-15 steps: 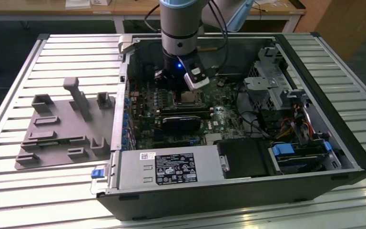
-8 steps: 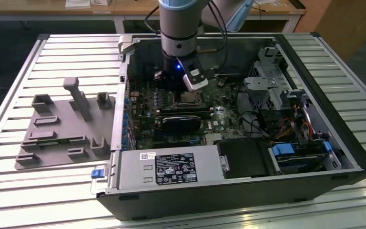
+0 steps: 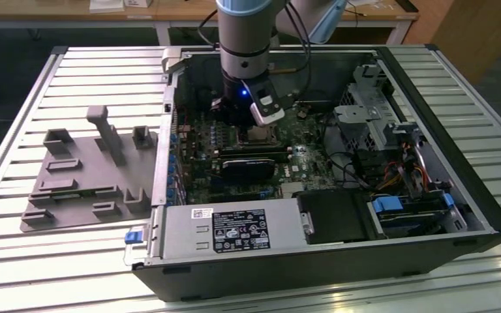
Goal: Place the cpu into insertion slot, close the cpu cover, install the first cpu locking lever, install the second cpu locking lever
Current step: 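Close the cpu cover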
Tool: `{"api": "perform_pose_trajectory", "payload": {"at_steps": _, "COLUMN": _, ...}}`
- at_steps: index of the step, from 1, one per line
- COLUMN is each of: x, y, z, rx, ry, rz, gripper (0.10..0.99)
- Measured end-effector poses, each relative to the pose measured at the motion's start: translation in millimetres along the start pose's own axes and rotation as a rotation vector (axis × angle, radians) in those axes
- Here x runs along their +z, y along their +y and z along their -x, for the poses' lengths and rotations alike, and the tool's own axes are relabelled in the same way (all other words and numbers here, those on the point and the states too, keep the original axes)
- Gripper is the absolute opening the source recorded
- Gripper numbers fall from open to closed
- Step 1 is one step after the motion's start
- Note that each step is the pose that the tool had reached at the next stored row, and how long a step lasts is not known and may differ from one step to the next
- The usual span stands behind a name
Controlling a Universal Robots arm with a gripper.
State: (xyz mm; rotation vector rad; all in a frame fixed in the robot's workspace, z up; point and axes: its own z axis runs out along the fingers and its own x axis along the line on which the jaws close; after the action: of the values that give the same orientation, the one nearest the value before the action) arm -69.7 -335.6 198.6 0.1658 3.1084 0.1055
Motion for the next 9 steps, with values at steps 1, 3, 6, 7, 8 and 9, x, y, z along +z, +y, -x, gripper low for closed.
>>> {"api": "perform_pose_trajectory", "payload": {"at_steps": 1, "x": 0.3, "y": -0.1, "z": -0.2, "rx": 0.0, "ry": 0.0001, "rz": 0.0, "gripper": 0.106}}
{"api": "perform_pose_trajectory", "payload": {"at_steps": 3, "x": 0.9, "y": -0.2, "z": -0.4, "rx": 0.0, "ry": 0.0004, "rz": -0.001, "gripper": 0.106}}
{"api": "perform_pose_trajectory", "payload": {"at_steps": 6, "x": 1.2, "y": -0.1, "z": -0.4, "rx": 0.0, "ry": 0.0002, "rz": 0.0, "gripper": 0.106}}
{"api": "perform_pose_trajectory", "payload": {"at_steps": 7, "x": 1.2, "y": -0.1, "z": -0.4, "rx": 0.0, "ry": 0.0002, "rz": 0.0, "gripper": 0.106}}
{"api": "perform_pose_trajectory", "payload": {"at_steps": 8, "x": 1.2, "y": -0.1, "z": -0.4, "rx": 0.0, "ry": 0.0, "rz": 0.0, "gripper": 0.106}}
{"api": "perform_pose_trajectory", "payload": {"at_steps": 9, "x": 0.9, "y": -0.1, "z": -0.3, "rx": 0.0, "ry": -0.0001, "rz": 0.0, "gripper": 0.106}}
